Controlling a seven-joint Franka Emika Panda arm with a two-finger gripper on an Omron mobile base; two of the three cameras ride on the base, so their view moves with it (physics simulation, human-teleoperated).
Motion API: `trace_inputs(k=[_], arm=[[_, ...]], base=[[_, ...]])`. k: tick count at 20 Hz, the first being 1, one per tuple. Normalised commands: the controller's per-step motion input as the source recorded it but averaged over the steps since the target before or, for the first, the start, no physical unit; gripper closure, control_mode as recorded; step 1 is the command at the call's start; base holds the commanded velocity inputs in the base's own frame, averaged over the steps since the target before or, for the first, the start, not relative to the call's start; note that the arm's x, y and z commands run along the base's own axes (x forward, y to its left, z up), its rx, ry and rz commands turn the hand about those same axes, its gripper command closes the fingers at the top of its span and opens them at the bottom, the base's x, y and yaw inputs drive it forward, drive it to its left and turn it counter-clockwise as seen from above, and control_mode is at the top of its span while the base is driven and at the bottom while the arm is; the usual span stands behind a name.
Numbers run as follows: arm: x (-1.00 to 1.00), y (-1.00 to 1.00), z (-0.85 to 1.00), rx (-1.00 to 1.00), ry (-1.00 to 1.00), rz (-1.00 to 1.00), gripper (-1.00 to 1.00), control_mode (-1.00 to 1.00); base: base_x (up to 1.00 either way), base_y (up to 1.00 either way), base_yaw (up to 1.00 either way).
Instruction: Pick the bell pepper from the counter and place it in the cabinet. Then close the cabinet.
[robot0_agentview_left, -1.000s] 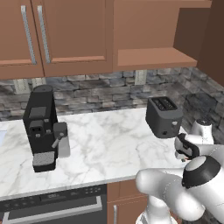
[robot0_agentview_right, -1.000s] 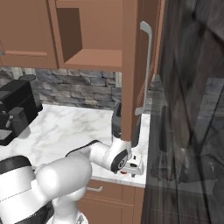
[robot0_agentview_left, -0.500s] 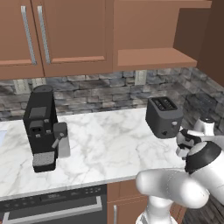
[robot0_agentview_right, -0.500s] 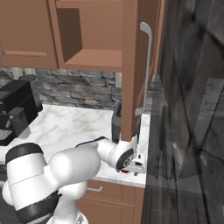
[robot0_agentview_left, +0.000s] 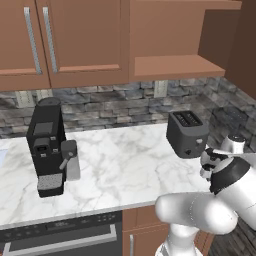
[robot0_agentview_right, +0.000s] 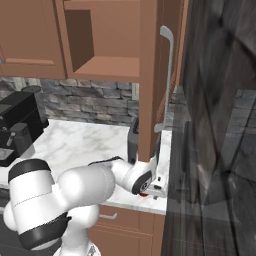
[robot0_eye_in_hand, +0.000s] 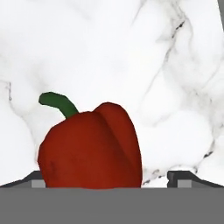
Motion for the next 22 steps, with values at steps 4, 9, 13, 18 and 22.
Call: trace_inputs(k=[4,9,13,18,22], arm=[[0.13,0.65,-0.39,0.00,-0.23,0.00,1.00,-1.00],[0.01,0.50,-0.08,0.00,-0.24,0.00,1.00,-1.00],[-0.04,0.48,0.36,-0.01,0.05,0.00,1.00,-1.00],[0.00,0.48,0.79,-0.09,0.35,0.00,1.00,-1.00],[0.00,0.45,0.96,-0.18,0.35,0.00,1.00,-1.00]], base=[[0.00,0.00,0.00],[0.00,0.00,0.00],[0.00,0.00,0.00],[0.00,0.00,0.00],[0.00,0.00,0.00]])
